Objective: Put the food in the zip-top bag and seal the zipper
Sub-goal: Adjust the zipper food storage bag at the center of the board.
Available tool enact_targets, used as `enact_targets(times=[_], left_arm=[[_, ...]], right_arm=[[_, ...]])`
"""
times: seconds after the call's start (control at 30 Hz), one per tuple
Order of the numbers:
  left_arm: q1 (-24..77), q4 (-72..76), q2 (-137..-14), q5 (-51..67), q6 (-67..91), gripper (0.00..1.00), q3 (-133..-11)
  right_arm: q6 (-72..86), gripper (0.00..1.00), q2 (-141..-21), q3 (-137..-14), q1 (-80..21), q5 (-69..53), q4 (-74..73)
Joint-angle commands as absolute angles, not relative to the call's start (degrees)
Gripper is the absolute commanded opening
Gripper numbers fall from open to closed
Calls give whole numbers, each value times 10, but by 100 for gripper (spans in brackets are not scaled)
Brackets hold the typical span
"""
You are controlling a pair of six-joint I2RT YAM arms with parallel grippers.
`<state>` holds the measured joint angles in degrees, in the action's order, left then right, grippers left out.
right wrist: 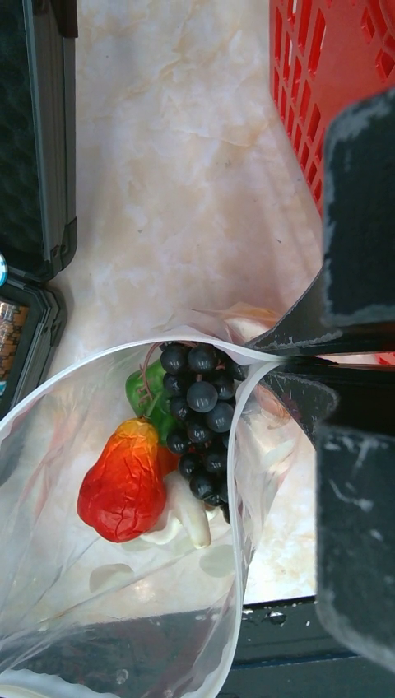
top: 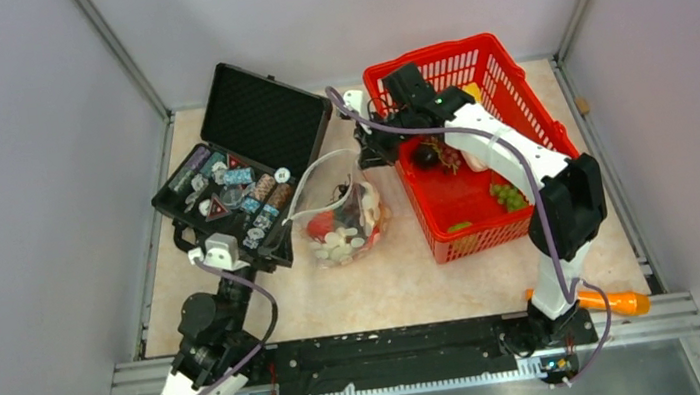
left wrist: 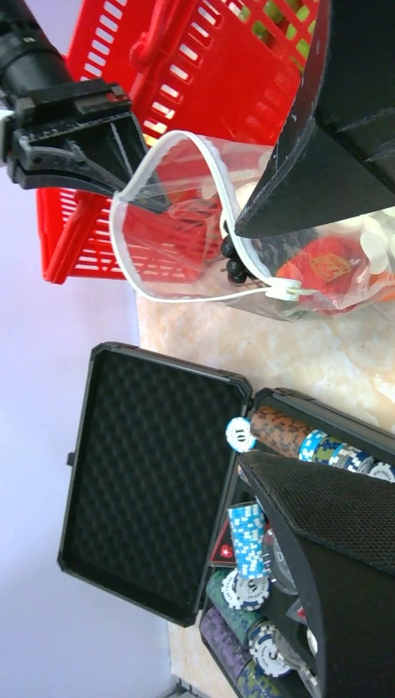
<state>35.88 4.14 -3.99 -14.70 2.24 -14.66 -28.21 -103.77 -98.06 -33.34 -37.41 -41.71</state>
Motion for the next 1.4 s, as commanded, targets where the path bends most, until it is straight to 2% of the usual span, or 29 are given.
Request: enact_targets(times=[0.0, 0.17, 0.3, 0.43, 0.6, 0.73, 0.83, 0.93, 1.07, 1.23, 1.37], left_arm=[[357, 89, -30, -163, 19, 99, -152], [357, 78, -96, -100, 57, 99, -148], [357, 87, -70, -39, 62, 98, -114], [357, 102, -11, -99, 73, 99, -76], [357, 135, -31, -93, 61, 98, -56], [357, 181, -116, -71, 14, 90, -54], [357, 277, -137, -67, 5, 83, -27], [350, 297, -137, -76, -9, 64, -22], [322, 330, -147, -42, -2, 56, -15], [252, 340, -207, 136, 38, 57, -50], [237, 351, -246, 197, 45, 56, -52]], right_arm=[[-278, 0, -1045, -992, -313, -362, -414], [-278, 0, -1054, -1004, -312, -364, -422], [-283, 0, -1065, -1020, -311, -369, -438], [-287, 0, -1068, -1023, -311, -377, -441], [-298, 0, -1070, -1029, -311, -384, -455], [-309, 0, -1073, -1034, -312, -394, -468], [-308, 0, -1076, -1035, -311, -394, -473], [-307, 0, -1075, -1035, -311, -401, -474], [-307, 0, -1071, -1035, -311, -403, -475], [-306, 0, -1070, -1035, -311, -407, -478], [-305, 0, -1070, -1033, -311, -407, -479]])
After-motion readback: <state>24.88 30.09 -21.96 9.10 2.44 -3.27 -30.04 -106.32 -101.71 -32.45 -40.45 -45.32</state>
